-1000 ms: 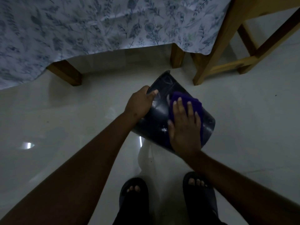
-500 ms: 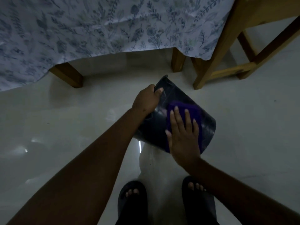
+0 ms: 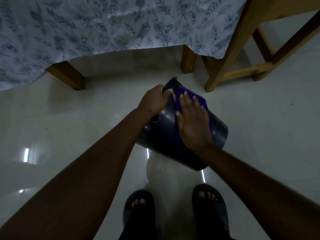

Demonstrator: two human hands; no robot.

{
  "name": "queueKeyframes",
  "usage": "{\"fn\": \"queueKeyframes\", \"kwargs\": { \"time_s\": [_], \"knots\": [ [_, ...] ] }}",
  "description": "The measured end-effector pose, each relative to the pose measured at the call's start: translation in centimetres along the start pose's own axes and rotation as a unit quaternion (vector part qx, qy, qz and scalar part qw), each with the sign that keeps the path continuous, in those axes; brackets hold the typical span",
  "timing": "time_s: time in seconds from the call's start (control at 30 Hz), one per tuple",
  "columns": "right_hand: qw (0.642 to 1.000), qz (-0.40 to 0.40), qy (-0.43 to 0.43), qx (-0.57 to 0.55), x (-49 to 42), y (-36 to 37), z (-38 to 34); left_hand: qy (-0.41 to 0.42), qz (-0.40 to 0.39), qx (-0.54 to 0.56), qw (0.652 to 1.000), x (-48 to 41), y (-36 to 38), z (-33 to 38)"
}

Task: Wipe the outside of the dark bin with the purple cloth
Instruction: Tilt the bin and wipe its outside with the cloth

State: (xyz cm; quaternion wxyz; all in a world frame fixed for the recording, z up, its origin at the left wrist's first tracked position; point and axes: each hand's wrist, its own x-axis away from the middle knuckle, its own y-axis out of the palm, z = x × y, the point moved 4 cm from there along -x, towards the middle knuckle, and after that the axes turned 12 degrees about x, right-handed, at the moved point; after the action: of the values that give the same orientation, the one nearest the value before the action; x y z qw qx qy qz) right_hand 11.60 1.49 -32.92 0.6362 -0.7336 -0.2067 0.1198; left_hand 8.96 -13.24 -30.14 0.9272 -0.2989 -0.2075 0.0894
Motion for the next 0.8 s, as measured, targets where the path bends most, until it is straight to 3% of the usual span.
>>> {"fn": "queueKeyframes", "kwargs": {
  "time_s": [0.13,0.27,0.33,0.4,0.53,0.63,0.7,0.8],
  "knots": [
    [0.995,-0.001,0.076,-0.062,0.7,-0.4,2.5,-0.023,0.012,0.012,1.000,0.0,-0.1,0.0],
    [0.999,0.006,-0.019,0.040,6.8,1.1,-1.0,-0.019,0.016,0.013,1.000,0.0,0.1,-0.3],
    [0.998,0.028,-0.036,0.048,4.2,0.9,-1.0,-0.012,0.013,0.007,1.000,-0.1,0.3,-0.2],
    [1.000,0.023,0.009,-0.004,0.8,0.0,0.0,-0.010,0.004,0.016,1.000,0.2,0.0,0.1],
    [0.996,0.017,0.057,-0.060,-0.5,-0.5,2.0,-0.014,-0.031,0.150,0.988,3.0,-1.5,-0.6],
    [0.996,0.010,0.046,-0.077,-1.1,-0.6,2.1,-0.011,-0.043,0.131,0.990,6.2,-1.7,-3.1],
    [0.997,0.011,0.061,-0.040,0.4,-0.2,1.4,-0.006,-0.001,0.106,0.994,6.4,-1.5,-3.9],
    [0.998,0.014,0.003,0.057,6.0,0.9,-1.4,0.008,0.005,0.099,0.995,4.9,-1.1,-3.0]
  ]
}}
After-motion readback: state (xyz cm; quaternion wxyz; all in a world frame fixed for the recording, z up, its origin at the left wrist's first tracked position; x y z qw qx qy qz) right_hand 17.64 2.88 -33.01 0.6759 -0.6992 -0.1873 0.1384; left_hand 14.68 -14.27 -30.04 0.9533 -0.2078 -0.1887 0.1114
